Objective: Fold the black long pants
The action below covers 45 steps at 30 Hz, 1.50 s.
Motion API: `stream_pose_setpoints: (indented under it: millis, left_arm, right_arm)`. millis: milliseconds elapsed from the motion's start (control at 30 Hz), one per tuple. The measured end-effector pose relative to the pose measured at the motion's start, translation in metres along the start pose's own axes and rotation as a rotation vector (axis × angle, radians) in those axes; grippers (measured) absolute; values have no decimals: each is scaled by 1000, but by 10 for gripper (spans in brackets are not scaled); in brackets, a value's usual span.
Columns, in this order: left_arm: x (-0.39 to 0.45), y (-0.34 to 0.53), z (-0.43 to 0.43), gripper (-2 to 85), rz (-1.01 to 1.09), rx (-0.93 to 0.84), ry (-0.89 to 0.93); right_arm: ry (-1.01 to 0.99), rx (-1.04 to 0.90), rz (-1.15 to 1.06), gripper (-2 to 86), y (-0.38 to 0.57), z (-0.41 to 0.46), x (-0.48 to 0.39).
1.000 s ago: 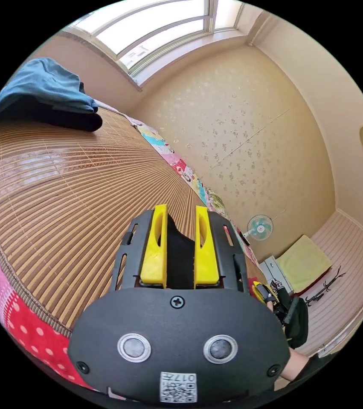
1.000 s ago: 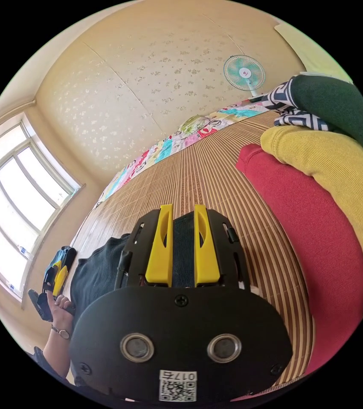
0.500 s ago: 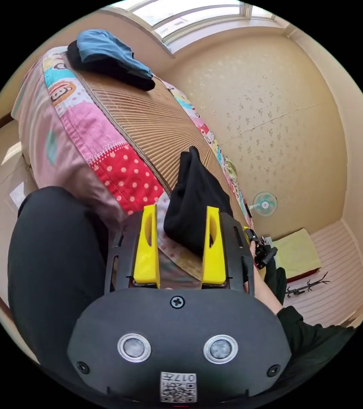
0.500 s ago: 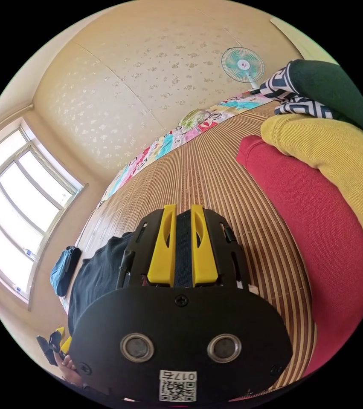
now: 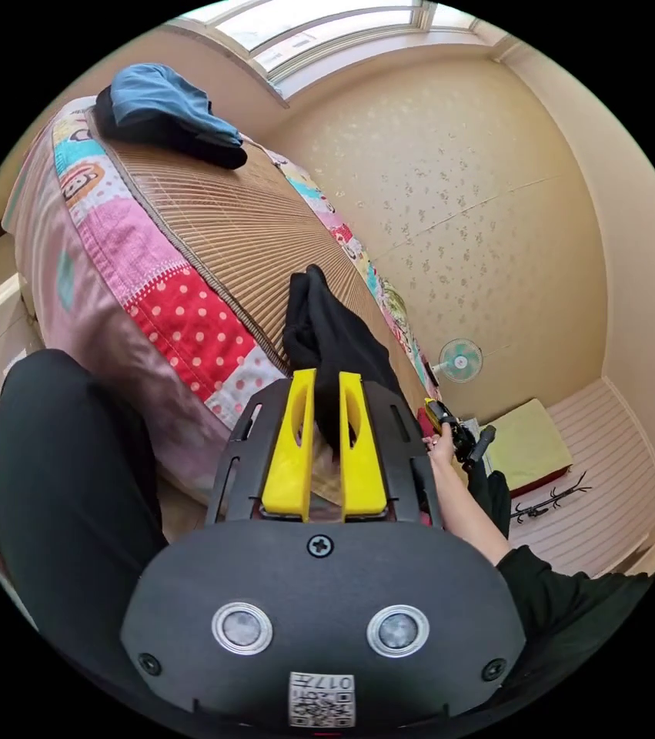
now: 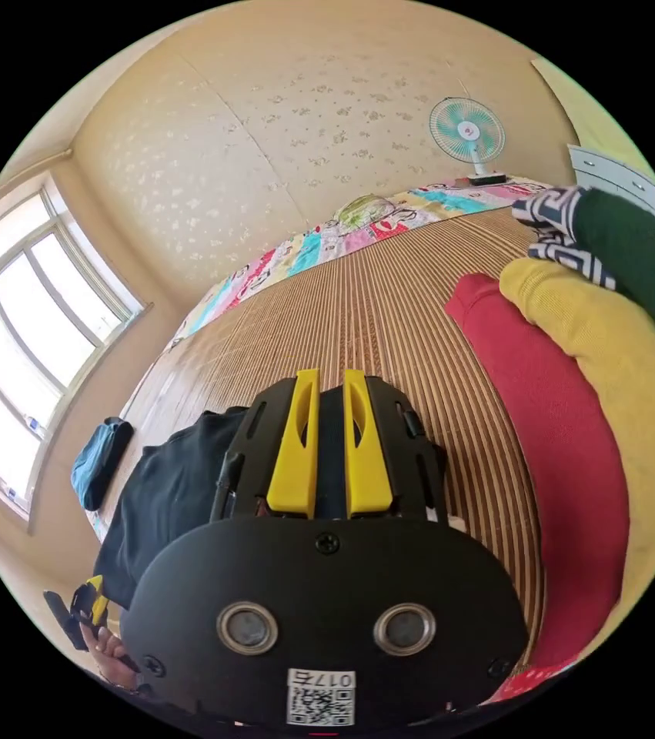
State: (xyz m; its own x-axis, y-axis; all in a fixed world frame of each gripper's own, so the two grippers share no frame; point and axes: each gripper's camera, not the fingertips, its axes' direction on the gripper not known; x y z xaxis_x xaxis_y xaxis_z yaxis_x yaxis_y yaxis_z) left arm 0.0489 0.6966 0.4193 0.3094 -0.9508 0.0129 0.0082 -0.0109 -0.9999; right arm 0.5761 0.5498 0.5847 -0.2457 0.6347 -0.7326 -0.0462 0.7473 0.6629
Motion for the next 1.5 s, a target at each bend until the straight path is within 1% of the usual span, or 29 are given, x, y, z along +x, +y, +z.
stream_pose_setpoints:
  millis: [33, 133, 200, 267, 300, 367, 400, 433, 533, 633, 700, 767, 833, 867, 933, 1000, 1100, 1167, 1200, 1267, 1300, 1367, 1400, 1433, 1467, 1500]
  left_arm:
    - [4, 1, 1, 55, 21, 5, -1]
    - [23, 10, 6, 55, 129, 29, -11]
    - [34, 18, 11, 55, 184, 42, -20]
    - [41, 25, 14, 55, 218, 58, -23]
    - [45, 30, 17, 55, 240, 67, -25]
    - [49, 37, 22, 54, 261, 71, -26]
    - [50, 42, 25, 54, 267, 76, -25]
    - [50, 45, 26, 54, 270, 79, -24]
    - [48, 59, 32, 53, 309, 100, -43]
    - [45, 71, 36, 53, 319, 85, -60]
    - [42, 78, 38, 53, 332, 75, -64]
    - [39, 81, 38, 54, 337, 75, -70]
    - [36, 81, 37, 54, 334, 70, -69]
    - [34, 81, 36, 54, 332, 66, -70]
    - [31, 81, 36, 54, 336, 52, -65]
    - [24, 81, 32, 58, 324, 49, -59]
    - [16, 81, 19, 66, 335, 65, 7]
    - [14, 81, 10, 72, 374, 84, 78]
    - [12, 81, 5, 84, 388, 87, 111]
    - [9, 79, -2, 101, 385, 84, 139]
    - [7, 78, -5, 105, 372, 81, 149]
    - [4, 76, -7, 101, 358, 75, 157]
    - [3, 75, -6, 100, 359, 63, 167]
    - [2, 74, -4, 100, 361, 57, 171]
    - [2, 73, -1, 100, 364, 43, 171]
    - [3, 73, 3, 100, 365, 31, 168]
  right_arm:
    - [0, -10, -34, 46, -2, -7, -24]
    - [-214, 12, -254, 51, 5, -38, -106]
    - [-281, -84, -332, 63, 7, -41, -159]
    - [-357, -381, -458, 79, 19, -13, -234]
    - [-366, -450, -477, 87, 26, -3, -250]
    - [-378, -660, -536, 115, 58, 33, -299]
    - [-380, -692, -548, 121, 65, 40, -308]
    - [-357, -745, -578, 136, 77, 51, -326]
    - [-234, -790, -701, 161, 99, 64, -366]
    - [-116, -922, -855, 169, 127, 82, -403]
    - [-8, -944, -925, 168, 142, 90, -419]
    - [152, -959, -1007, 158, 160, 99, -434]
    - [234, -978, -1060, 149, 171, 106, -440]
    - [282, -991, -1082, 143, 175, 110, -442]
    - [313, -995, -1103, 133, 177, 113, -443]
    - [264, -998, -1100, 122, 172, 110, -441]
    - [133, -985, -996, 99, 141, 98, -422]
    - [-45, -928, -901, 90, 102, 73, -392]
    - [-97, -909, -872, 89, 90, 65, -381]
    - [-332, -798, -748, 85, 44, 25, -325]
    - [-394, -766, -709, 84, 34, 15, -307]
    - [-620, -618, -554, 82, -1, -24, -225]
    - [-657, -583, -513, 82, -8, -33, -203]
    - [-715, -516, -435, 82, -18, -49, -159]
    - [-745, -461, -381, 82, -25, -64, -120]
    - [-747, -437, -366, 82, -27, -71, -102]
